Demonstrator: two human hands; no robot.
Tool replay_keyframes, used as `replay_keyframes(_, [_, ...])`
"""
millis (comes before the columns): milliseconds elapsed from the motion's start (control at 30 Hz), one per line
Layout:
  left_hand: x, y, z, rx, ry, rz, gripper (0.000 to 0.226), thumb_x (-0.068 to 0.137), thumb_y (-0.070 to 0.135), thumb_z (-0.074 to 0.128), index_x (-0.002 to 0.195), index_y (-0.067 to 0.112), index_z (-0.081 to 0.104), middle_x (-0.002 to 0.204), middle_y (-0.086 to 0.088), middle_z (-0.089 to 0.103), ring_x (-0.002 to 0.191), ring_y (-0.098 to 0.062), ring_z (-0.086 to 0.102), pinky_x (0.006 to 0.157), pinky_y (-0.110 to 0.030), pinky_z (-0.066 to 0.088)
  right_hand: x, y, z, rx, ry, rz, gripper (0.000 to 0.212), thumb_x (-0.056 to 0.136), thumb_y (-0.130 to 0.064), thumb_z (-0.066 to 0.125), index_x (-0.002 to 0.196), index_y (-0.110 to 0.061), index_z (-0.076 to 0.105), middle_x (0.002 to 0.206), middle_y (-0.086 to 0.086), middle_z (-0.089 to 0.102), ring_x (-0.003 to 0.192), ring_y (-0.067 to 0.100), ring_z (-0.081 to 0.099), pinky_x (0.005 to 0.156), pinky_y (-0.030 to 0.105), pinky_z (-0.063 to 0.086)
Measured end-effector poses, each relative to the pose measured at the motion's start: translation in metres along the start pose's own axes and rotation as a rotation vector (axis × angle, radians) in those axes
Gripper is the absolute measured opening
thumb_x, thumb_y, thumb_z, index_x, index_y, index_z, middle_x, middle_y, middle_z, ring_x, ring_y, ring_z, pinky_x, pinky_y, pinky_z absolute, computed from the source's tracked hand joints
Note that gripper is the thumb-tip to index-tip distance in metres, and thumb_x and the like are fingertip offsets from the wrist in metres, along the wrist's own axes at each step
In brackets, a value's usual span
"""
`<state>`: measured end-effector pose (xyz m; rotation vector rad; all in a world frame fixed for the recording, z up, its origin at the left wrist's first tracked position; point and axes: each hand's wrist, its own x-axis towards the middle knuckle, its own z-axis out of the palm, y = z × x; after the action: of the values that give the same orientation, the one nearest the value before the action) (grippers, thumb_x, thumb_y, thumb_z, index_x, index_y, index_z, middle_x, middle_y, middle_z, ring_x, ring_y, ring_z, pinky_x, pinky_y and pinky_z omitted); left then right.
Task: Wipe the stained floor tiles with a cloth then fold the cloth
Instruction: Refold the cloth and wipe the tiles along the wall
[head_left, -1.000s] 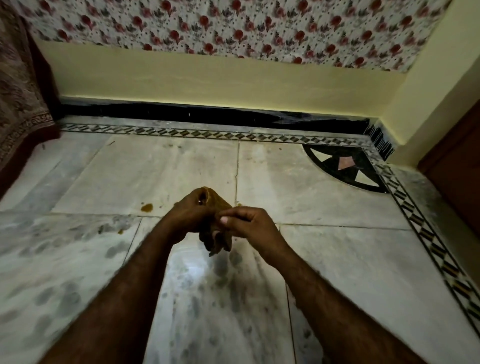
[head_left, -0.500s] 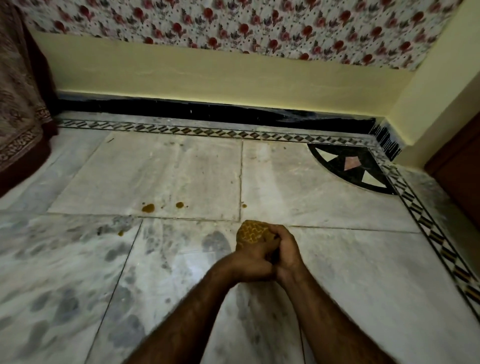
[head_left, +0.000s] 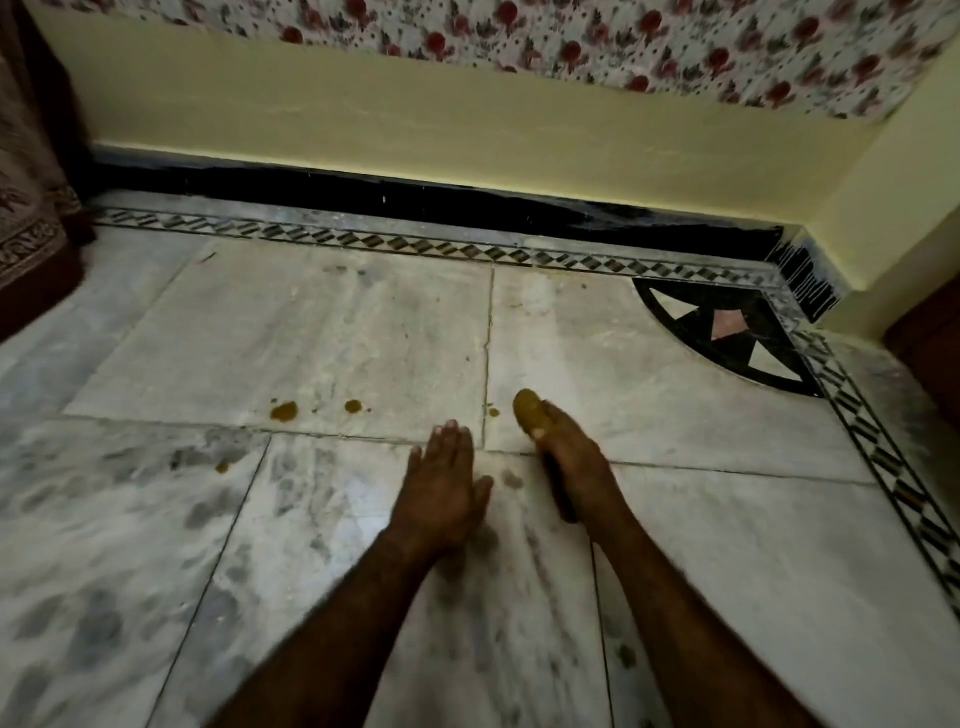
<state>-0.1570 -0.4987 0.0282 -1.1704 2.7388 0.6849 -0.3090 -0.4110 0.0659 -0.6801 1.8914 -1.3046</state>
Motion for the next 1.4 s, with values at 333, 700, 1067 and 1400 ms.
replay_keyframes(333, [0.035, -0.080, 0.073, 0.145, 0.114, 0.018, 0.086, 0.095, 0.069, -0.004, 0.159, 0.013, 0.002, 0.167, -0.006, -0.003, 0.156, -0.023, 0.001, 0.122, -0.037, -0.010, 0.021, 0.086, 0.061, -1.131, 0.046, -0.120, 0.085, 0.093, -0.067, 0.004, 0.160, -0.021, 0.030, 0.166, 0.014, 0.029, 0.154, 0.037, 0.025, 0.123, 0.055, 0.010])
replay_keyframes(700, [0.034, -0.085, 0.083, 0.156, 0.219, 0.033, 0.079, 0.101, 0.065, 0.015, 0.160, 0.013, 0.015, 0.169, -0.004, 0.010, 0.156, -0.017, 0.006, 0.125, -0.041, 0.008, 0.065, 0.106, 0.066, -1.183, 0.334, -0.104, 0.071, 0.098, -0.056, 0.034, 0.159, -0.020, 0.034, 0.162, 0.018, 0.036, 0.148, 0.042, 0.035, 0.117, 0.064, 0.024])
replay_keyframes(1067, [0.034, -0.090, 0.089, 0.097, 0.354, 0.023, 0.067, 0.100, 0.041, 0.036, 0.155, 0.003, 0.032, 0.164, -0.013, 0.027, 0.153, -0.025, 0.025, 0.122, -0.046, 0.022, 0.135, 0.080, 0.102, -1.235, 0.116, -0.340, 0.066, 0.100, -0.051, 0.027, 0.159, -0.022, 0.034, 0.163, 0.018, 0.035, 0.150, 0.042, 0.030, 0.121, 0.059, 0.006])
replay_keyframes(1400, [0.026, -0.121, 0.079, 0.144, 0.323, 0.047, 0.068, 0.104, 0.054, 0.025, 0.155, 0.011, 0.036, 0.163, -0.007, 0.033, 0.150, -0.021, 0.031, 0.120, -0.043, 0.023, 0.053, 0.105, 0.041, -1.344, -0.074, -0.412, 0.063, 0.103, -0.061, 0.019, 0.159, -0.034, 0.031, 0.164, 0.004, 0.036, 0.148, 0.033, 0.037, 0.114, 0.060, 0.030])
